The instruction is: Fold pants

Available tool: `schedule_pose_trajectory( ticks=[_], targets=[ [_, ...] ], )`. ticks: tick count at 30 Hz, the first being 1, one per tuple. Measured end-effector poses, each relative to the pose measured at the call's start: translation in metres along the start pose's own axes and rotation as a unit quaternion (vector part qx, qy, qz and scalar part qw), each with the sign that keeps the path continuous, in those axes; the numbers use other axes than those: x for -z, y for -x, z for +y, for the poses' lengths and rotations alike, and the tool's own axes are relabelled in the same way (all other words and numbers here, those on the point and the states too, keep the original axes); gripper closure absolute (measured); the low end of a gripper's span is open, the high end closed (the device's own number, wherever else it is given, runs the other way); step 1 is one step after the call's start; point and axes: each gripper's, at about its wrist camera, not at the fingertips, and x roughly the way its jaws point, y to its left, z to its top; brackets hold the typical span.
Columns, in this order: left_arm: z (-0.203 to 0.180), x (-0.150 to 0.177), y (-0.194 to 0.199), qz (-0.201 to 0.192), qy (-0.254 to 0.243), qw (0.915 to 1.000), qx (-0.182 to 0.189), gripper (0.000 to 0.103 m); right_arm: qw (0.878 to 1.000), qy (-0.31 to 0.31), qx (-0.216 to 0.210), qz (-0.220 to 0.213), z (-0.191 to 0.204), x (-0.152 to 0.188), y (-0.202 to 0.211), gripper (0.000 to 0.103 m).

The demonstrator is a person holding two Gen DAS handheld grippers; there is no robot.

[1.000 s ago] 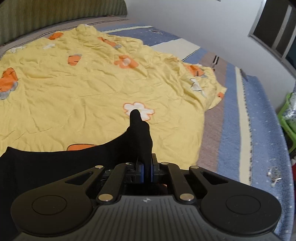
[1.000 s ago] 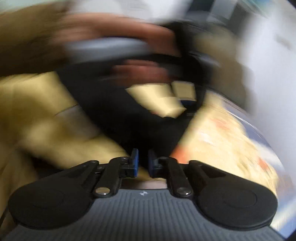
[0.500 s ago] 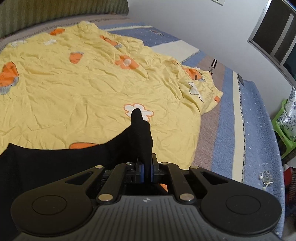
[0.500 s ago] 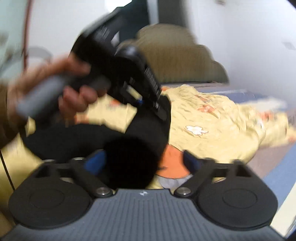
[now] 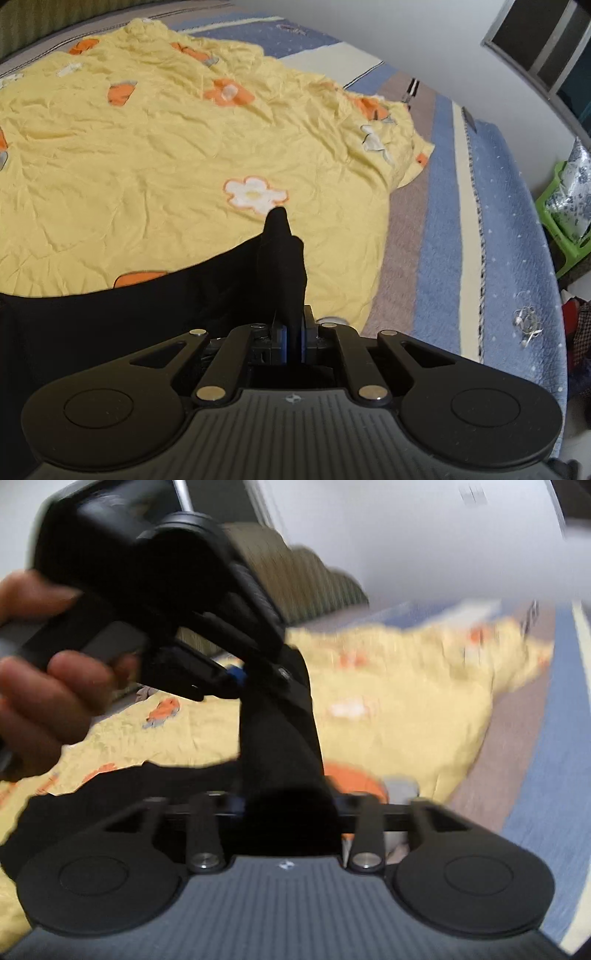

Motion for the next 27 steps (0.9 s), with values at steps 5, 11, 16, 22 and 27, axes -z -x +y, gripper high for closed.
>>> schedule_pose_trajectory(
  ticks=[5, 11, 16, 22, 27],
  targets=[
    [0.012, -0.001, 0.007, 0.010, 0.012, 0.9999, 0.007, 0.079, 0.993, 0.115, 0.020, -0.015, 0.020, 0.006, 0.001, 0.090],
    [0.017, 0.006, 0.012, -0.027, 0.012, 0.9995, -0.011, 0.033, 0.974, 0.222, 0.029, -0.024, 0.049, 0.009, -0.005, 0.090],
    [0.017, 0.014, 0.010, -0.029, -0.001, 0.9993, -0.024, 0.093, 0.970, 0.239, 0.028, -0.026, 0.064, 0.010, 0.002, 0.090],
    [0.021, 0.026, 0.020, -0.057, -0.007, 0.9972, -0.047, 0.094, 0.969, 0.243, 0.026, -0.023, 0.068, 0.008, 0.002, 0.090],
    [0.029, 0.033, 0.033, -0.073, -0.009, 0.9952, -0.064, 0.094, 0.965, 0.260, 0.022, -0.024, 0.074, 0.008, -0.001, 0.090]
  ],
)
